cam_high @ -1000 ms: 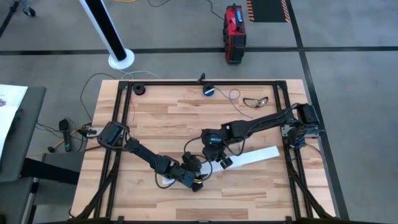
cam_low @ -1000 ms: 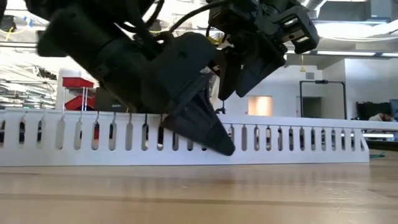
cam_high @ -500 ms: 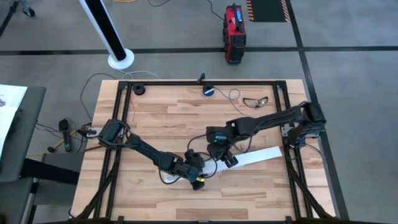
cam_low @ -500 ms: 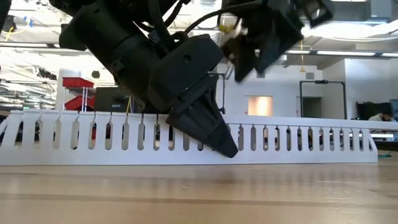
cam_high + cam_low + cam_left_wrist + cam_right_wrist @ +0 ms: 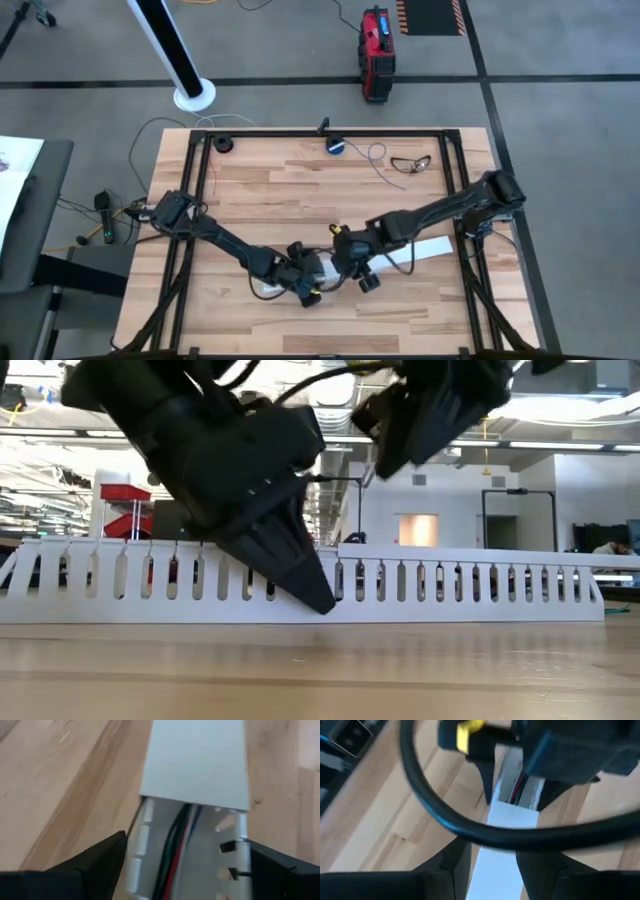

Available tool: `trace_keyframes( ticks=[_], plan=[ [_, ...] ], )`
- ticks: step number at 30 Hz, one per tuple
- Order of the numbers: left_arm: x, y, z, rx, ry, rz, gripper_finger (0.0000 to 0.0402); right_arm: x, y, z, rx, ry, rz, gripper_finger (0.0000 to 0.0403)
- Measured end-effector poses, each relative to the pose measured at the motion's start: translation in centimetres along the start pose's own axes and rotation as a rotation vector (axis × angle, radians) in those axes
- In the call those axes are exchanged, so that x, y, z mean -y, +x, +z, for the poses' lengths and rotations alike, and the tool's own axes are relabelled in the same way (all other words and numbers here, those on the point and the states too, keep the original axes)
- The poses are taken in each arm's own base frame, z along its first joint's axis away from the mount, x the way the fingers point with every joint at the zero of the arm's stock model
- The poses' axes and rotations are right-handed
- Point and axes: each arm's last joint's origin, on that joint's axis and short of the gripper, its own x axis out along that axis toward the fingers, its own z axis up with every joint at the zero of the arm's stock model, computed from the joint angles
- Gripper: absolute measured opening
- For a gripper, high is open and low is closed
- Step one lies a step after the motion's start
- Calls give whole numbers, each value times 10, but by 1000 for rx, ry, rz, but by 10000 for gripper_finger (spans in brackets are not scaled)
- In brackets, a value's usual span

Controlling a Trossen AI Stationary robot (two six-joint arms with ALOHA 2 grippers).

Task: Ziptie cables
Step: Close the white cable duct

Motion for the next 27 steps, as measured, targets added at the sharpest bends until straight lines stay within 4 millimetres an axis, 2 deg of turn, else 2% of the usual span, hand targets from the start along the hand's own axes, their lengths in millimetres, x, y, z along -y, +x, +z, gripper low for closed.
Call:
trace_keyframes(
  ticks=[7, 17, 21, 27],
  plan=[
    [8, -7, -10, -6, 27, 19, 316, 4, 29, -8, -80, 32, -48, 120],
    [17, -13, -18, -2, 25, 7, 316, 4, 29, -7, -70, 22, -58, 37],
    [20, -16, -19, 58, 27, 62, 316, 5, 29, -5, -53, 20, -61, 6],
    [21, -18, -20, 105, 11, 95, 315, 5, 29, -5, -56, 11, -60, 9]
  ],
)
